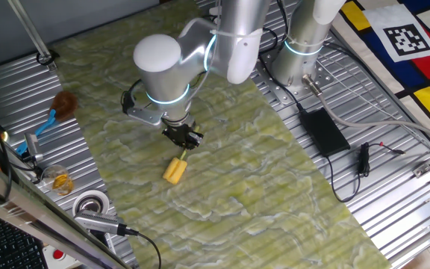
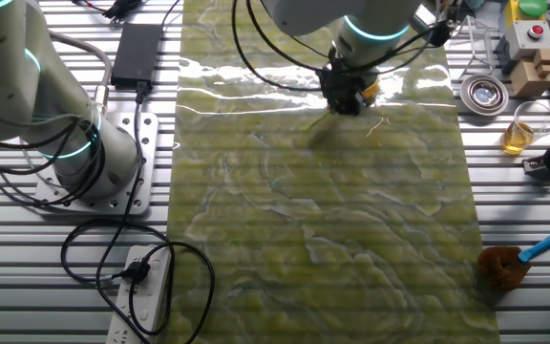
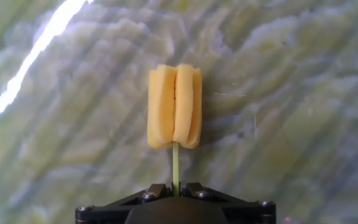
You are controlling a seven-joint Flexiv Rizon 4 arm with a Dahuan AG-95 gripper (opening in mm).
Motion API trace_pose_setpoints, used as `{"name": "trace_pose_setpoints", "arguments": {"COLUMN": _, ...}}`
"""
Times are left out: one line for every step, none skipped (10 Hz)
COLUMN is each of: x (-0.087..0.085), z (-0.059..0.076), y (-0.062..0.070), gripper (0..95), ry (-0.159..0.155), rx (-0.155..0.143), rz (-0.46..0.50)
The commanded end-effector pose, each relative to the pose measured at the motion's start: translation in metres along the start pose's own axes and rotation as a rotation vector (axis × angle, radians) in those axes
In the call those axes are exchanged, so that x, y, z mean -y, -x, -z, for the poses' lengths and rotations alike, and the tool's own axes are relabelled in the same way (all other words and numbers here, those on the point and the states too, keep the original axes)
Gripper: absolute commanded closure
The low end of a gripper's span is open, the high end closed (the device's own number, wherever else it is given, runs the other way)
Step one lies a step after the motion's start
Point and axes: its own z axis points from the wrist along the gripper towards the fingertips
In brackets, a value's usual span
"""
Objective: Scrub the table with a brush
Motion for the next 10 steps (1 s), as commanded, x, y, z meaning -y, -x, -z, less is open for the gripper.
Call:
{"name": "trace_pose_setpoints", "arguments": {"x": 0.008, "z": 0.0, "y": -0.002, "gripper": 95.0, "ry": -0.022, "rx": 0.009, "rz": -0.074}}
{"name": "trace_pose_setpoints", "arguments": {"x": 0.016, "z": 0.0, "y": -0.005, "gripper": 95.0, "ry": -0.022, "rx": 0.01, "rz": -0.062}}
{"name": "trace_pose_setpoints", "arguments": {"x": 0.023, "z": 0.0, "y": -0.008, "gripper": 95.0, "ry": -0.023, "rx": 0.011, "rz": -0.057}}
{"name": "trace_pose_setpoints", "arguments": {"x": 0.031, "z": -0.001, "y": -0.011, "gripper": 95.0, "ry": -0.022, "rx": 0.013, "rz": -0.052}}
{"name": "trace_pose_setpoints", "arguments": {"x": 0.04, "z": -0.001, "y": -0.014, "gripper": 95.0, "ry": -0.024, "rx": 0.015, "rz": -0.045}}
{"name": "trace_pose_setpoints", "arguments": {"x": 0.045, "z": 0.001, "y": -0.016, "gripper": 95.0, "ry": -0.024, "rx": 0.01, "rz": -0.045}}
{"name": "trace_pose_setpoints", "arguments": {"x": 0.056, "z": 0.008, "y": -0.021, "gripper": 95.0, "ry": -0.03, "rx": 0.007, "rz": -0.023}}
{"name": "trace_pose_setpoints", "arguments": {"x": 0.062, "z": 0.011, "y": -0.024, "gripper": 95.0, "ry": -0.032, "rx": 0.004, "rz": -0.016}}
{"name": "trace_pose_setpoints", "arguments": {"x": 0.073, "z": 0.018, "y": -0.031, "gripper": 95.0, "ry": -0.036, "rx": 0.0, "rz": -0.011}}
{"name": "trace_pose_setpoints", "arguments": {"x": 0.076, "z": 0.02, "y": -0.034, "gripper": 95.0, "ry": -0.038, "rx": -0.004, "rz": -0.012}}
